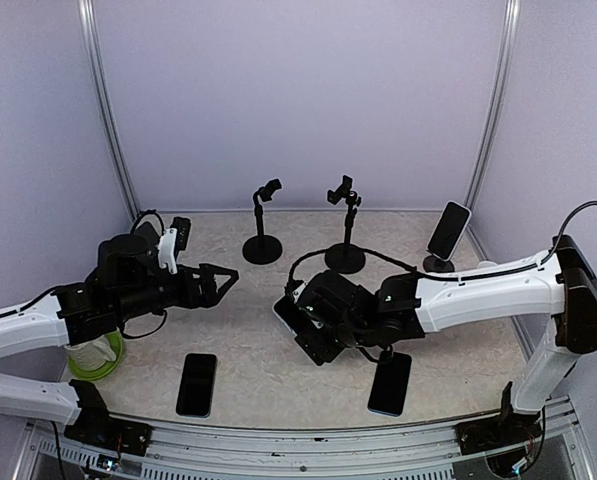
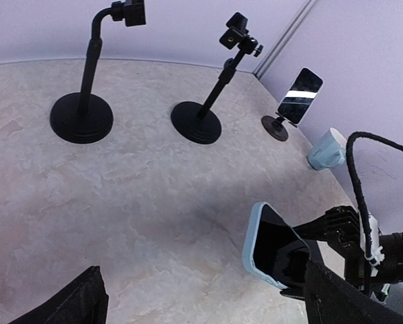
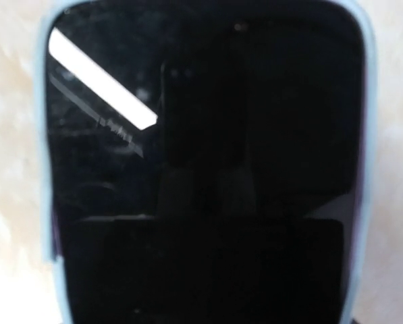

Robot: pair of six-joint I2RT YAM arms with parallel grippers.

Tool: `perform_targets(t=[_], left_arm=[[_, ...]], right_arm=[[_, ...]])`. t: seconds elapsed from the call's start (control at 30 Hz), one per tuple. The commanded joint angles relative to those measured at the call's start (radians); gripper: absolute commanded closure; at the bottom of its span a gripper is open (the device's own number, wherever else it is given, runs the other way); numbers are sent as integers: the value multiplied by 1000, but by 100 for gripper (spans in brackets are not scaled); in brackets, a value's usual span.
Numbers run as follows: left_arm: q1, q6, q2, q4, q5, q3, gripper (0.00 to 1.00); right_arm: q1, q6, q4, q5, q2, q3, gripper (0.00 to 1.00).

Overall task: Place the phone on the phone stand
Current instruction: Pick up the phone at the center of the board, then pass from the right arm to the left

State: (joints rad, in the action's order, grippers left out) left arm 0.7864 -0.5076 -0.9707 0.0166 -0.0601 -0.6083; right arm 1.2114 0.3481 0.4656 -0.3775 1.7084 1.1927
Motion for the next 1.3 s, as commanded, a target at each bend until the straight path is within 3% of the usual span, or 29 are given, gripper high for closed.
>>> perform_targets(t=[0.0, 0.6, 0.97, 1.27], left_arm=[[-22, 11, -16, -52, 166, -80, 2], [-22, -115, -96, 93, 394, -54, 15], [-22, -126, -133, 142, 434, -56, 27], [-23, -121, -148, 163, 440, -56, 43]], right_arm=[[31, -122, -170, -123, -56, -22, 30], [67, -300, -387, -212, -108, -31, 30], [81, -331, -442, -170, -108, -30, 30], [91, -348, -460, -150, -93, -30, 30]])
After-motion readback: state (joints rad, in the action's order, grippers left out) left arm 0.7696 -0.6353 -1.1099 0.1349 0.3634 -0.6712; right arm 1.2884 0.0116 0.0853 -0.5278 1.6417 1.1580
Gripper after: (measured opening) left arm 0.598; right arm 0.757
